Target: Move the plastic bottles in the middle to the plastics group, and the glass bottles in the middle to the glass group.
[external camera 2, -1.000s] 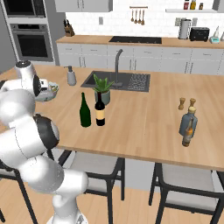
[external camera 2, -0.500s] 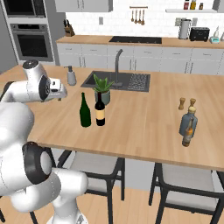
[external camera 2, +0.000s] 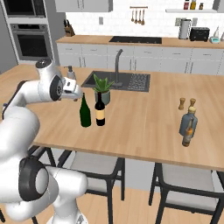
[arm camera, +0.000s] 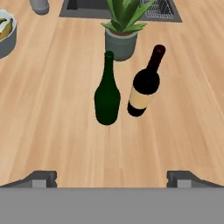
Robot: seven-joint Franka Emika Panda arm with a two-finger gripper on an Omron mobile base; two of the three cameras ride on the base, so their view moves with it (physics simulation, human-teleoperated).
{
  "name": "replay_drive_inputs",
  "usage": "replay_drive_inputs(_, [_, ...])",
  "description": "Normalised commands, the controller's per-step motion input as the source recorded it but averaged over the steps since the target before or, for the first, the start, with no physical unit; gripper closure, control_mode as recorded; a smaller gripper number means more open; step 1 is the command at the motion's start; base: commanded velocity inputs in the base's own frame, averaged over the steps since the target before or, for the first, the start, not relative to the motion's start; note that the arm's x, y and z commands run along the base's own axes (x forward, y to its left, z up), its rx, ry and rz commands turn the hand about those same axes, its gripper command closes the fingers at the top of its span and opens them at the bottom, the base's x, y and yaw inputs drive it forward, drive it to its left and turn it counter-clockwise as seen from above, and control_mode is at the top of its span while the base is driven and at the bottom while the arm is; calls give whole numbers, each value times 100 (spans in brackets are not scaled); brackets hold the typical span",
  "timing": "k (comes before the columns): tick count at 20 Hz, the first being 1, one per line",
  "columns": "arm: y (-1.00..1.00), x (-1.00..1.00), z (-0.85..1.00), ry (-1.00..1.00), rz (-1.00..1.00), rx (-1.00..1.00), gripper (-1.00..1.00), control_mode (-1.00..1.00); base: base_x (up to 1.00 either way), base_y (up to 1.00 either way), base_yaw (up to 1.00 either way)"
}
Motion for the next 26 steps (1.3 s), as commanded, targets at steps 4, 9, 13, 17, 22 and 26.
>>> replay_drive_inputs(4, [-28,33,4,0,-5,2,-100,-100,0,0,0])
replay_drive_inputs(9, [0,45,-6,-2,2,0,-100,-100,0,0,0])
replay_drive_inputs(13, [1,45,-6,0,2,0,-100,-100,0,0,0])
replay_drive_inputs(17, [1,47,-13,3,0,0,-100,-100,0,0,0])
replay_drive_inputs(22, [16,35,-34,1,0,0,-100,-100,0,0,0])
replay_drive_inputs(26, [9,43,-25,0,0,0,-100,-100,0,0,0])
